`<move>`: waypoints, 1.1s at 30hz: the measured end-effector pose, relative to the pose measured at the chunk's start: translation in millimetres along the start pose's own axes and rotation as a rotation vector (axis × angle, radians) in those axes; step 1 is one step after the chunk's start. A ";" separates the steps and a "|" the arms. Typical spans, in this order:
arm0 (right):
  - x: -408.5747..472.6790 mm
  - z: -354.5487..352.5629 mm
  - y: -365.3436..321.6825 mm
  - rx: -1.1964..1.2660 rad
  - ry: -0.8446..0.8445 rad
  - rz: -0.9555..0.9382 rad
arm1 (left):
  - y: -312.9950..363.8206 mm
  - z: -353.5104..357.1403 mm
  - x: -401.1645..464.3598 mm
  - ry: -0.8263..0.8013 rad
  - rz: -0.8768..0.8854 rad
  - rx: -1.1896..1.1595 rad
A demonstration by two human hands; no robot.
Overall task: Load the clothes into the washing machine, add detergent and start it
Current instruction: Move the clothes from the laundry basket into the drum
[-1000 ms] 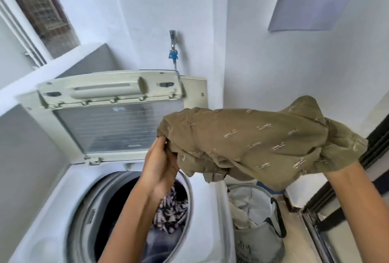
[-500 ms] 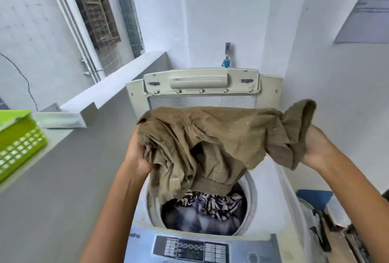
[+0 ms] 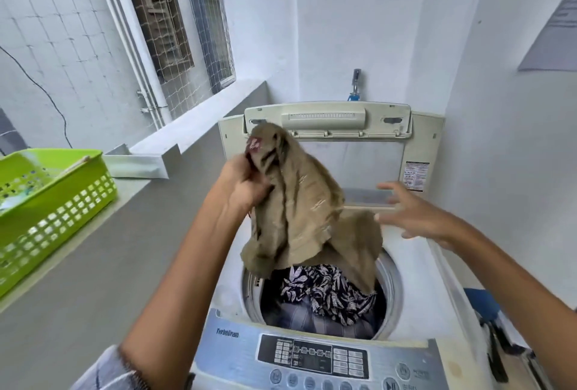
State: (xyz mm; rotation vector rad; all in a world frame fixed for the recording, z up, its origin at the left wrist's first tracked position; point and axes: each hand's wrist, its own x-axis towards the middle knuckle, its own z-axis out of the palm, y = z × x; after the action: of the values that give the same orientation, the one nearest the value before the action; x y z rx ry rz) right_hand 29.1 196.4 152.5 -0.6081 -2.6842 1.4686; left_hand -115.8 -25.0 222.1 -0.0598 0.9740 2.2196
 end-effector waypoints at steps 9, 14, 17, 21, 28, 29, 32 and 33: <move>-20.7 111.6 -6.0 -0.029 -0.484 -0.120 | -11.6 50.4 -4.7 -0.065 0.069 -0.366; -21.0 154.5 -4.7 0.532 -0.150 -0.040 | -10.9 45.7 -5.8 -0.074 0.071 -0.495; -13.2 148.7 -8.6 0.627 0.103 0.015 | -6.6 39.0 -4.2 -0.037 0.091 -0.541; -3.1 116.6 -11.2 0.624 0.334 0.039 | -3.2 23.0 -5.8 0.070 0.158 -0.388; 23.7 59.1 -37.4 0.399 0.444 -0.214 | -11.8 13.3 -4.4 0.189 0.458 0.413; 25.8 54.7 -41.8 0.326 0.396 -0.243 | -13.4 13.9 -2.6 0.154 0.545 0.579; 27.1 41.7 -54.2 0.149 0.299 -0.307 | -20.5 8.8 7.8 -0.073 0.628 1.009; 25.7 35.7 -57.9 0.125 0.276 -0.332 | -23.6 6.0 12.2 -0.151 0.567 1.122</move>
State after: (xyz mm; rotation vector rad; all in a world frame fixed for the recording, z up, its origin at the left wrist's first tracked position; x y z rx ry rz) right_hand -20.7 148.6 175.6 -0.3106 -2.3258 1.3392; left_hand -109.0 -2.8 207.9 0.9658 2.1772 1.7446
